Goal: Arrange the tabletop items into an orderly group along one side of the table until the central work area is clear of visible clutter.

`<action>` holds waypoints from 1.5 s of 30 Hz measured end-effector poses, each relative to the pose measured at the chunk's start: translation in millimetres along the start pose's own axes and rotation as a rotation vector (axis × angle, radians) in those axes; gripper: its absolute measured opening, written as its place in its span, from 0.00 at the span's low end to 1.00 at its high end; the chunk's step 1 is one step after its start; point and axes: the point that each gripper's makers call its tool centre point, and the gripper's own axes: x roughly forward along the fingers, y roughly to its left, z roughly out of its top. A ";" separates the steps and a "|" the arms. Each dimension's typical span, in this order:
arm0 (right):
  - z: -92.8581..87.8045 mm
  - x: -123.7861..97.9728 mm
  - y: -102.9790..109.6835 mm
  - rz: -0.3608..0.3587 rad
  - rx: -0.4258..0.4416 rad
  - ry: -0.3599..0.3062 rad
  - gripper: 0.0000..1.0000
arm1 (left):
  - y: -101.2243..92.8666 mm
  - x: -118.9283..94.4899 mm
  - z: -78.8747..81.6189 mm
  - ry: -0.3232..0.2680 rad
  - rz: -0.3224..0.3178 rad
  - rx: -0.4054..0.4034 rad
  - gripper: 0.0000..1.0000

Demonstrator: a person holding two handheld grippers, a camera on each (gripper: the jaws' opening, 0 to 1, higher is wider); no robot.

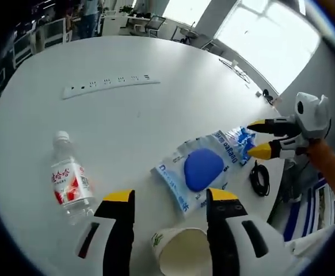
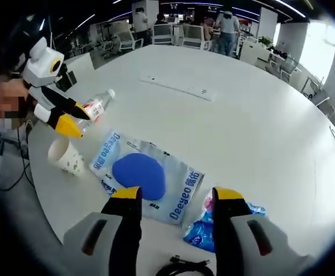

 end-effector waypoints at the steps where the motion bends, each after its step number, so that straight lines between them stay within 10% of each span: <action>1: 1.9 -0.6 0.3 0.002 0.001 -0.004 0.48 | 0.3 -1.0 0.0 -0.002 0.000 0.001 0.50; 45: 142.4 20.1 97.0 0.344 0.086 -0.162 0.53 | 45.7 -114.8 -17.6 -0.192 0.062 -0.071 0.66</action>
